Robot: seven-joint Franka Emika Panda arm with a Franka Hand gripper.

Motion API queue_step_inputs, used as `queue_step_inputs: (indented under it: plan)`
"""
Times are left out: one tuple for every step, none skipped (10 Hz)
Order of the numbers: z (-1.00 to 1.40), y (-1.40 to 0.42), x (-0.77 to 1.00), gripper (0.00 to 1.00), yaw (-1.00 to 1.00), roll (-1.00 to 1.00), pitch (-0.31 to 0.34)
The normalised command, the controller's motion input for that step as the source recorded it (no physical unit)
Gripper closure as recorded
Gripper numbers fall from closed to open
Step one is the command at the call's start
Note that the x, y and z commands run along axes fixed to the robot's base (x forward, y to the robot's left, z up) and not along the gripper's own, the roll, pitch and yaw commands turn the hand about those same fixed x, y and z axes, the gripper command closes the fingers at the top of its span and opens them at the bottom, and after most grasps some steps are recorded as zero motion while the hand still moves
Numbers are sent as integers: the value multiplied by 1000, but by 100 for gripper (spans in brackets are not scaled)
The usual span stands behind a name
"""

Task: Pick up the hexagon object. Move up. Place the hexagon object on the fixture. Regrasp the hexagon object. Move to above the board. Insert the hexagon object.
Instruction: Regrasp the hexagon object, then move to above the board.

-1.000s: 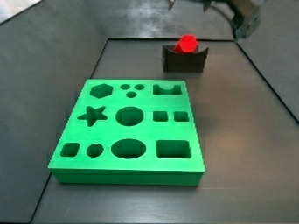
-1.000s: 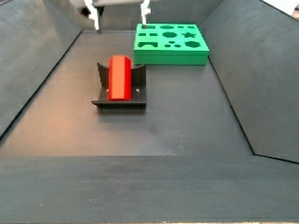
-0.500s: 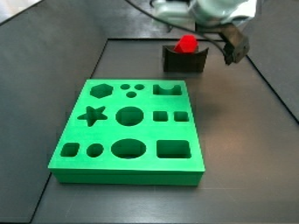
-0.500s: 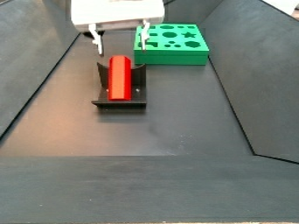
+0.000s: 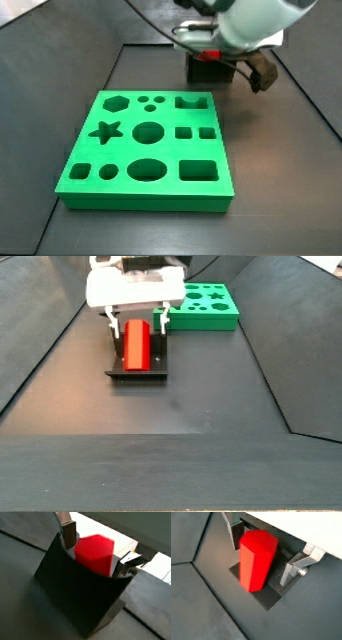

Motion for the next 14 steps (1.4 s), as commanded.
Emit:
queue_step_inputs:
  plan:
    - [-256,-2,78,0,9,63,-9]
    - [-183,-17,32,0,8,60,5]
    - [-172,-20,23,0,4,63,-1]
    - [-171,-20,23,0,4,63,-1]
    - [-172,-20,23,0,4,63,-1]
    - [0,0,0,100,0,0,0]
    - [1000,205,-177,100,28,47,-214]
    - [1000,200,-179,100,16,21,-220]
    - [1000,194,-183,100,-6,-5,-224]
    - [1000,183,-181,100,-45,-43,-217]
    - [1000,180,-179,100,-71,-69,-197]
    - [1000,173,-180,100,-114,-95,-173]
    - [1000,171,-180,100,-134,-105,-157]
    - [1000,164,-179,100,-159,-124,-119]
